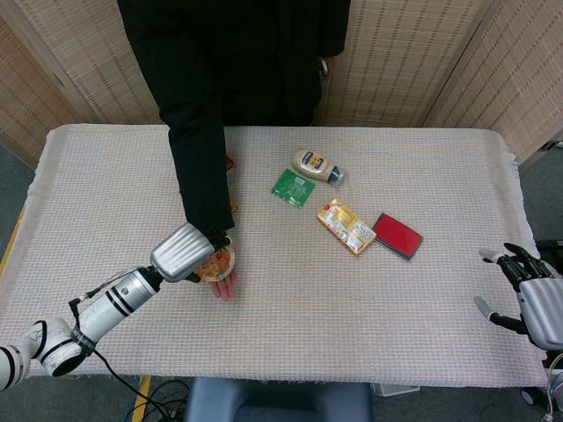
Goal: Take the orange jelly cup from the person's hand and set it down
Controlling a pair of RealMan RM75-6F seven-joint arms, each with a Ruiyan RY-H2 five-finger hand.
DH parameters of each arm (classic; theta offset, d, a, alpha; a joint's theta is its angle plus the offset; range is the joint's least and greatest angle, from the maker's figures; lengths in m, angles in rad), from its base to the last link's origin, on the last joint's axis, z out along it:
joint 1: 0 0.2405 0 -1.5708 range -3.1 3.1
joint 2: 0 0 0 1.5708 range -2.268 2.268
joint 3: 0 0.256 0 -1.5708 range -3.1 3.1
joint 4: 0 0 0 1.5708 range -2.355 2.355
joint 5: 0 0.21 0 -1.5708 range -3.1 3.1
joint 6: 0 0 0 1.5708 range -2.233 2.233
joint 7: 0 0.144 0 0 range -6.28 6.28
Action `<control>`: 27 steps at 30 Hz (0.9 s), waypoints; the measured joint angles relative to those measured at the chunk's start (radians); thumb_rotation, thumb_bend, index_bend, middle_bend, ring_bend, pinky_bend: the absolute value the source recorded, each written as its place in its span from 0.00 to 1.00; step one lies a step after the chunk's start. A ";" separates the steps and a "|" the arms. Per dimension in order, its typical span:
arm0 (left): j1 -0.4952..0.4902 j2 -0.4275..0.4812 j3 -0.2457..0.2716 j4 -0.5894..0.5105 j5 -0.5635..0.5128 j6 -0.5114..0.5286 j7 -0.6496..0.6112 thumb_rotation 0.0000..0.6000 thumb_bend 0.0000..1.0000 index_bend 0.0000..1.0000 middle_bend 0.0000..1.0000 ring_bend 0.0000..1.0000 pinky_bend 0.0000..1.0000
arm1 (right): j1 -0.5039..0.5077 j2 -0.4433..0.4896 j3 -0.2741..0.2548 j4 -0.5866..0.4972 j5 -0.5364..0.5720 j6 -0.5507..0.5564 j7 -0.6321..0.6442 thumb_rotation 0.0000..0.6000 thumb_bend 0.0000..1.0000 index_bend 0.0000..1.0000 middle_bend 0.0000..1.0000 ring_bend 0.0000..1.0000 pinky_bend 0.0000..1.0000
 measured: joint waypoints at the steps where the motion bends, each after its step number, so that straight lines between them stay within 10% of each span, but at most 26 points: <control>1: 0.012 0.004 0.006 0.001 0.009 0.028 -0.008 1.00 0.24 0.65 0.65 0.63 0.91 | 0.000 -0.001 0.000 0.003 0.001 0.000 0.003 1.00 0.25 0.18 0.30 0.17 0.23; 13: 0.212 0.116 0.101 -0.046 0.034 0.236 -0.017 1.00 0.24 0.65 0.65 0.63 0.90 | 0.007 -0.013 0.002 0.034 0.003 -0.011 0.034 1.00 0.25 0.18 0.30 0.17 0.23; 27: 0.254 0.013 0.115 0.167 -0.126 0.122 -0.046 1.00 0.24 0.64 0.65 0.62 0.90 | 0.020 -0.021 0.002 0.041 -0.002 -0.028 0.040 1.00 0.25 0.18 0.30 0.17 0.23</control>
